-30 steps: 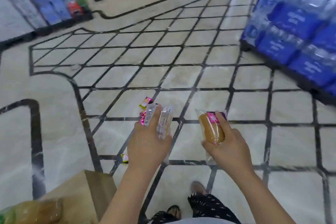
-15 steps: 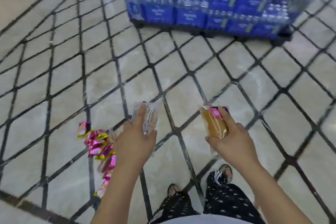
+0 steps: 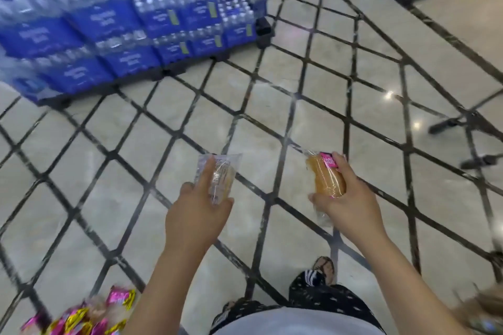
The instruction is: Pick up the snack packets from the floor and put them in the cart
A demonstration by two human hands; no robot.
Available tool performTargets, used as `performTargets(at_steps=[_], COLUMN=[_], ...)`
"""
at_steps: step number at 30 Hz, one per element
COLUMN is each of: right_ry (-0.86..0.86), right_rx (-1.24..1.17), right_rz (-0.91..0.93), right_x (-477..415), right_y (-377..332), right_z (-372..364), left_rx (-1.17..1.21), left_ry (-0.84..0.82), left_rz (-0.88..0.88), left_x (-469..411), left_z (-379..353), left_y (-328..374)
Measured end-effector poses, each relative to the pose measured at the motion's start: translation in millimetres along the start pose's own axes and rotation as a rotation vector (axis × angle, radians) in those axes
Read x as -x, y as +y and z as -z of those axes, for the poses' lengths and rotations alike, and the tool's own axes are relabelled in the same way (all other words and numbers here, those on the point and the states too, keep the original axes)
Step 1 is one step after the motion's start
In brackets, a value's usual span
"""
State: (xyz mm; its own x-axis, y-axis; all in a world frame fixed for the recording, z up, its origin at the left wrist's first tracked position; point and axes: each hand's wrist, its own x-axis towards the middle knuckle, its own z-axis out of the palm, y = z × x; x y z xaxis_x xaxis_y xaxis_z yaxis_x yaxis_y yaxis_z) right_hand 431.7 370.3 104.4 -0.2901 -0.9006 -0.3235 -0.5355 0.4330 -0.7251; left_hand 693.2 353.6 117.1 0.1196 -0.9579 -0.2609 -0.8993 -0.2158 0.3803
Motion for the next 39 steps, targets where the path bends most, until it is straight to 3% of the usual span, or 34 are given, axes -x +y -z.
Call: performTargets(at_steps=[11, 18, 27, 39], right_ry=[0.186, 0.296, 0.453, 0.635], right_rx=[-0.063, -0.179, -0.228, -0.332], right_rz=[-0.210, -0.404, -0.556, -0.617], right_x=[-52.9, -74.2, -156.9, -306.6], right_y=[131.3, 191.1, 236.8, 246.8], right_z=[172.2, 237.5, 322.9, 457.3], left_rx=[-0.073, -0.139, -0.184, -0.239], left_ry=[-0.247, -0.347, -0.410, -0.426], left_rz=[-0.312, -0.441, -0.586, -0.847], left_x=[-21.7, -46.2, -137.5, -268.6], left_z=[-124.6, -166.7, -218.9, -261.9], left_y=[234.1, 330.7, 475.8, 725.2])
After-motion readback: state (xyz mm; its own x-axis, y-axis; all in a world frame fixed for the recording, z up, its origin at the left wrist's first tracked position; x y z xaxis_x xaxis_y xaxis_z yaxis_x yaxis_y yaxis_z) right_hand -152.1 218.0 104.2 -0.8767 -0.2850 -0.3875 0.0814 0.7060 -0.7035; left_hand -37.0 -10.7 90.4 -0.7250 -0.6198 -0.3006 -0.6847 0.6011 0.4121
